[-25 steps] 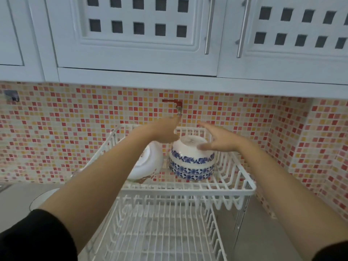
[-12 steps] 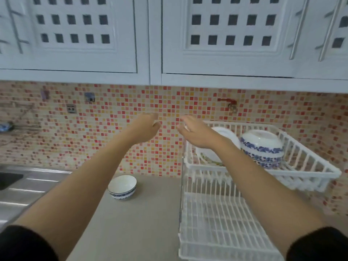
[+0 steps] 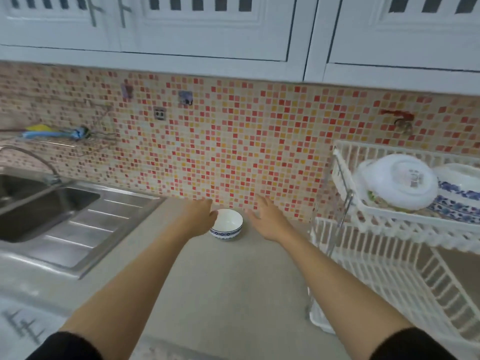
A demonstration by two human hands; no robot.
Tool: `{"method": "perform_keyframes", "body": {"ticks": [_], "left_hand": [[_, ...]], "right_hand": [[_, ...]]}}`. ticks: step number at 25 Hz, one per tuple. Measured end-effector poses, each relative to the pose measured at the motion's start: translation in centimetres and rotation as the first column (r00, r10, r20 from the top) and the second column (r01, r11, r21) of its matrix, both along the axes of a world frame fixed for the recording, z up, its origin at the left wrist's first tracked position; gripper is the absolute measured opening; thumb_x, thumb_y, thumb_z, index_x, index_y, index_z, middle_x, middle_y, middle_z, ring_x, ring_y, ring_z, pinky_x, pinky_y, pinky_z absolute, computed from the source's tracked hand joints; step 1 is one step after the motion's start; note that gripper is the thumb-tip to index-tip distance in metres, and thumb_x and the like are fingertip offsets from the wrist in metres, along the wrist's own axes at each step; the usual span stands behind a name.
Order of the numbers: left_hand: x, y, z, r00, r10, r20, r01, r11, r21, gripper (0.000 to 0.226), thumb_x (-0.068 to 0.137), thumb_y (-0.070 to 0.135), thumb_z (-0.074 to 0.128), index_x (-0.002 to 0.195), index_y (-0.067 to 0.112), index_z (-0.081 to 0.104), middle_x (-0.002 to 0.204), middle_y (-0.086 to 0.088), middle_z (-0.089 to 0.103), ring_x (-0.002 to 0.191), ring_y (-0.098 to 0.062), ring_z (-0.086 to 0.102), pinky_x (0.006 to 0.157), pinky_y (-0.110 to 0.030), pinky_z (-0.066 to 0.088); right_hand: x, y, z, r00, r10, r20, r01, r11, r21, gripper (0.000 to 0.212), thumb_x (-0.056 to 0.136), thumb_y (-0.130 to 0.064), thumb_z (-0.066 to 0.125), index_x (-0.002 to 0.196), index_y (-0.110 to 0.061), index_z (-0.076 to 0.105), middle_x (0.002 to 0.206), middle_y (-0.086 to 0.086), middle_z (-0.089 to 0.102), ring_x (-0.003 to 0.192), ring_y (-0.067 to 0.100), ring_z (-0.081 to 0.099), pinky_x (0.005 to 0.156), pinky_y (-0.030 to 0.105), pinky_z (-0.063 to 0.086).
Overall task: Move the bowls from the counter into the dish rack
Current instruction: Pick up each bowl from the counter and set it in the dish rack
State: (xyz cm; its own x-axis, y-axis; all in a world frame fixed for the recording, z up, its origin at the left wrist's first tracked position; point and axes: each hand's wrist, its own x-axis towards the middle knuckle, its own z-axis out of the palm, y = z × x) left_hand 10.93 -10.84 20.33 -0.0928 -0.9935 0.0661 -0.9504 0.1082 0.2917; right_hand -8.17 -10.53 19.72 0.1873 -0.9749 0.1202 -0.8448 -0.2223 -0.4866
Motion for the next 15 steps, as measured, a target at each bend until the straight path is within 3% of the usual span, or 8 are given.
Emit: {"method": "perform_keyframes", "body": {"ticks": [6,10,12,15], "left_hand": [[2.0,-3.0,-9.5,0.990,0.121,-0.078,-0.106,0.980,0.171,0.046,0.100,0.029,0.038,0.131,-0.002,0.048,0.134,-0.022,0.055,0.124,-0.035,0.051,0.101,-0.036,0.039],[1.7,-6.4,-14.8,0.986,0.139,-0.095,-0.108,0.955,0.276,0.046,0.100,0.030,0.037,0.128,-0.004,0.049,0.130,-0.023,0.057,0.124,-0.035,0.050,0.099,-0.036,0.040],[1.4,-7.6,-17.3,0.981,0.153,-0.118,-0.109,0.942,0.318,0.047,0.101,0.030,0.034,0.134,-0.002,0.044,0.138,-0.022,0.051,0.130,-0.033,0.046,0.103,-0.035,0.037],[1.5,-8.8,-21.3,0.981,0.146,-0.129,-0.090,0.926,0.366,0.056,0.102,0.030,0.029,0.150,0.002,0.020,0.158,-0.014,0.022,0.146,-0.026,0.024,0.116,-0.033,0.021]], "right_hand": [[1.4,-4.9,-9.8,0.971,-0.231,0.060,0.219,0.962,0.165,0.057,0.099,-0.038,0.035,0.144,-0.004,0.029,0.150,0.015,0.034,0.135,0.031,0.039,0.107,0.037,0.033],[2.5,-10.0,-14.9,0.947,-0.306,0.098,0.263,0.914,0.307,0.060,0.098,-0.036,0.039,0.146,-0.003,0.025,0.152,0.016,0.030,0.138,0.030,0.035,0.110,0.035,0.029],[3.1,-12.7,-16.8,0.920,-0.362,0.146,0.290,0.884,0.367,0.061,0.098,-0.036,0.040,0.146,-0.002,0.024,0.153,0.016,0.029,0.140,0.030,0.031,0.111,0.035,0.026],[3.9,-16.7,-19.6,0.868,-0.453,0.201,0.327,0.828,0.455,0.065,0.098,-0.039,0.040,0.147,0.000,0.022,0.152,0.020,0.031,0.139,0.032,0.033,0.110,0.035,0.028]]}}
